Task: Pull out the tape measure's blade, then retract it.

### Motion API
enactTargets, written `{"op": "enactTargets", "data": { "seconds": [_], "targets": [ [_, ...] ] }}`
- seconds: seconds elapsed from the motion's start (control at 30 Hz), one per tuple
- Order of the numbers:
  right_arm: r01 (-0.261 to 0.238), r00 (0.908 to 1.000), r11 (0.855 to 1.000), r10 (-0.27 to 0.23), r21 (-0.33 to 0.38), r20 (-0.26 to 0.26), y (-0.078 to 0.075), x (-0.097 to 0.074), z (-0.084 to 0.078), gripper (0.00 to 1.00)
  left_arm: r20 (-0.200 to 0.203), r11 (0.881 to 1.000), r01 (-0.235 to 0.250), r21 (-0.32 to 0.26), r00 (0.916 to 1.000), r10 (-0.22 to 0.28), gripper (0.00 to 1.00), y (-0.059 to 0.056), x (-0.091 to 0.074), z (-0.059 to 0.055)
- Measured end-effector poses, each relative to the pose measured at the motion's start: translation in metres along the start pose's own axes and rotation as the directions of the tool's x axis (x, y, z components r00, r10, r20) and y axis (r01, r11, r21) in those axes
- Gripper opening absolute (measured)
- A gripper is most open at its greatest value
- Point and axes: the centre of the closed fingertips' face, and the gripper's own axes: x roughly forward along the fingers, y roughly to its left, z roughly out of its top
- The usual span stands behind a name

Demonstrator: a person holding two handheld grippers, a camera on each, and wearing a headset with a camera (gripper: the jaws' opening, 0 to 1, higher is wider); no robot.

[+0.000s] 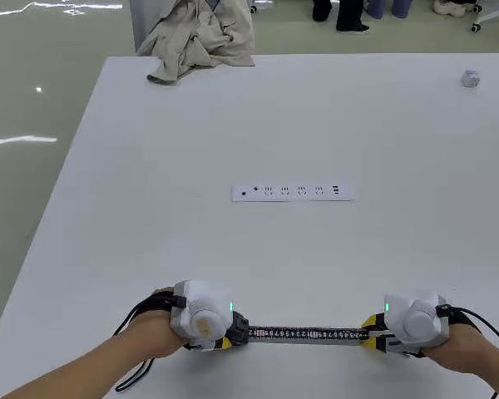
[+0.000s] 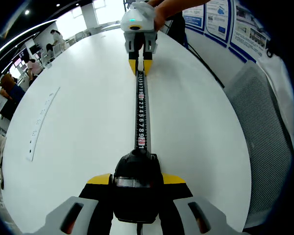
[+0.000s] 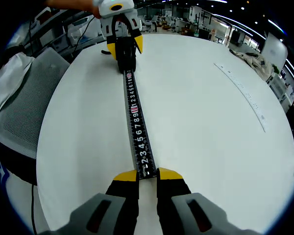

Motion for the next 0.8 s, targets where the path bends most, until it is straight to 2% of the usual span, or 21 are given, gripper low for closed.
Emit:
{"op": "enactTargets", "data": {
  "seconds": [0.47,0.67,0.8],
  "targets": [
    [0.007,0.9999,1.0,-0.007,-0.007,-0.01,-0.0008,-0.0025,-0.0024,0.12,-0.001,1.0,-0.002,0.004,1.0,0.002,0.33,-0.0002,0.0002,0.0],
    [0.036,0.9989,0.998,-0.037,-0.051,-0.028,0.0003,-0.0021,-0.0022,0.13,-0.003,1.0,-0.012,0.008,0.9999,0.012,0.33,-0.0005,0.0007,0.0003],
    [0.045,0.9985,0.998,-0.047,-0.053,-0.029,-0.0007,-0.0023,-0.0025,0.14,-0.006,1.0,-0.011,0.01,0.9999,0.011,0.33,-0.0006,0.0002,0.0012]
  ]
}}
